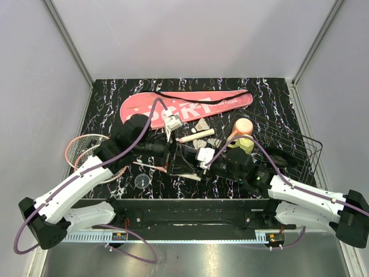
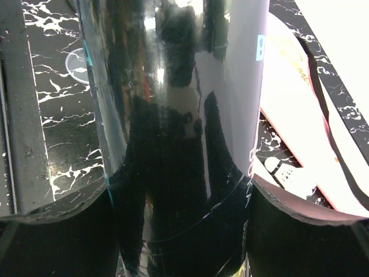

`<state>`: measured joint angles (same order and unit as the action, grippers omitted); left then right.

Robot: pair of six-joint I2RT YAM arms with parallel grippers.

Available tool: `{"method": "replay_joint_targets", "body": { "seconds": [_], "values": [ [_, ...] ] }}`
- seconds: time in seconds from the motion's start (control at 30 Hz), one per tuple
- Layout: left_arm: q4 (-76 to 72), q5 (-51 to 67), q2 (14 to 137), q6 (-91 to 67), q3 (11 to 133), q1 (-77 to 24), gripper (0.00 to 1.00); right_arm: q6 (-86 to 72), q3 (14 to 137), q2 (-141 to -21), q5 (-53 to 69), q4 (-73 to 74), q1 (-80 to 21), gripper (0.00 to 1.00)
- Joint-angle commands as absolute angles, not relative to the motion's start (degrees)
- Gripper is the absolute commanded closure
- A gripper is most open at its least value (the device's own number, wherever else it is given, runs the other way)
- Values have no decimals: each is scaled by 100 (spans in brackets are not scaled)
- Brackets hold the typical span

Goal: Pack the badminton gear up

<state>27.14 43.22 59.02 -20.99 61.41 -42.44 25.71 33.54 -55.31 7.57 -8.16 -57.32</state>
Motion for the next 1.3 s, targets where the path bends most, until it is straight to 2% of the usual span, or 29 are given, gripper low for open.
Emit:
{"method": "replay_joint_targets", "body": {
  "seconds": [0.0,0.13,0.27,0.4,0.5,0.57,0.73,0.8,0.9,0.93,1.0,1.1,1.2,1.27],
  "values": [
    [2259,4053,5854,-2057,6266,-4693,1,2188,3472,-5607,862,-1116,-5862,59],
    [2846,3165,5424,-1679,6538,-4597,1,2162,3358,-5555,660,-1072,-5862,59],
    [3163,2402,4835,-1626,6662,-3887,1,2171,3173,-5484,344,-1186,-5862,58],
    [3234,-27,4255,-2142,6557,-3507,1,1978,3094,-5449,53,-1213,-5871,58],
    [3533,-798,4568,-2364,6566,-3314,1,1741,2998,-5300,35,-1187,-5871,58],
    [3568,-704,4868,-2417,6557,-3033,1,1740,2927,-5125,35,-1187,-5862,57],
    [2991,946,6203,-2513,6513,-1849,6,1503,3085,-4634,-255,-459,-5862,58],
    [2761,1779,6914,-2523,6634,-1618,15,1398,2971,-4422,-290,-413,-5862,58],
    [2768,2492,8004,-2287,7021,-1564,22,1222,2857,-4035,-264,-422,-5862,58],
    [2812,2722,8729,-2146,7423,-1573,22,1222,2787,-3843,-185,-448,-5862,58],
    [3100,2926,9200,-1855,7882,-1573,19,1274,2795,-3806,-184,-405,-5862,58],
    [3400,3085,9948,-1556,8305,-1591,18,1213,2892,-3867,-141,-299,-5871,58],
    [3472,2918,10387,-1468,8385,-1661,35,1204,2804,-3876,-18,-430,-5862,58],
    [3524,2734,10494,-1363,8463,-1731,35,1169,2768,-3867,-18,-466,-5871,58]
  ]
}}
